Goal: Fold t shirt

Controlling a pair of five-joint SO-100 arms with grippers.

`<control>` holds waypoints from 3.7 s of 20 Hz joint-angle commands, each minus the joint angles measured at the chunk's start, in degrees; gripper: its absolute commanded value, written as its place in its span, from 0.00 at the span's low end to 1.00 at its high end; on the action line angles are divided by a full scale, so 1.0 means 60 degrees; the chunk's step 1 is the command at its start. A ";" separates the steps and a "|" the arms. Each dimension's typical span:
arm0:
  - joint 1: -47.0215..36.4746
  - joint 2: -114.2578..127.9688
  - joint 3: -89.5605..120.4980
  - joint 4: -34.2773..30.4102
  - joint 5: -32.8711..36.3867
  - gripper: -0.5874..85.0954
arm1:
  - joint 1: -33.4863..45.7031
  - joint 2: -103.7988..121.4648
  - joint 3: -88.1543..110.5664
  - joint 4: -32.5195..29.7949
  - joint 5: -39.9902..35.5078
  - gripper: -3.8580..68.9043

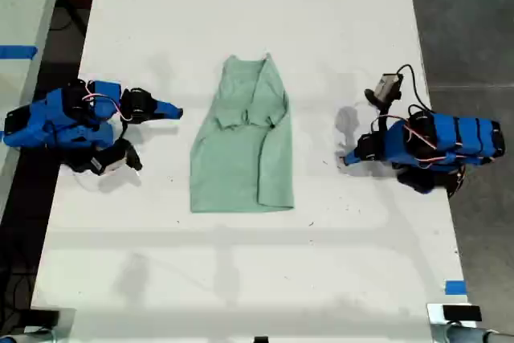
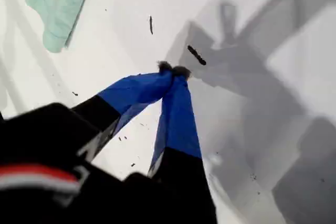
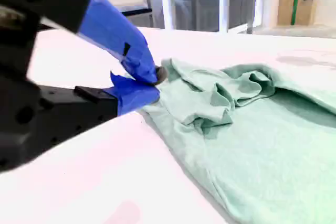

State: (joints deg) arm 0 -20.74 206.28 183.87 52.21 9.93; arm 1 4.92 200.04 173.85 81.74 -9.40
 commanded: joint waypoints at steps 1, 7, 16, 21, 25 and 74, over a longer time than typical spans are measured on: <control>0.0059 0.0073 0.0103 -0.0015 0.0088 0.01 | 0.0894 0.0146 0.0498 -0.0469 -0.1187 0.05; 0.1157 -0.2563 -0.3105 0.0850 -0.1465 0.01 | 0.0952 0.0146 0.0498 -0.0469 -0.1187 0.05; 0.4497 -1.5146 -1.2041 0.3267 -0.2271 0.23 | 0.0908 0.0146 0.0498 -0.0469 -0.1172 0.05; 0.4087 -1.6846 -1.0986 0.1772 -0.3032 0.24 | 0.0894 0.0146 0.0498 -0.0469 -0.1172 0.05; 0.3853 -1.7651 -1.0459 0.0879 -0.3413 0.23 | 0.0894 0.0146 0.0498 -0.0469 -0.1172 0.05; 0.0557 -0.0264 0.0190 -0.0718 0.0337 0.01 | 0.0864 0.0132 0.0498 -0.0469 -0.1157 0.05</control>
State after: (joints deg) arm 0 -15.73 197.40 175.08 48.87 9.67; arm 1 10.37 200.48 174.38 80.07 -15.73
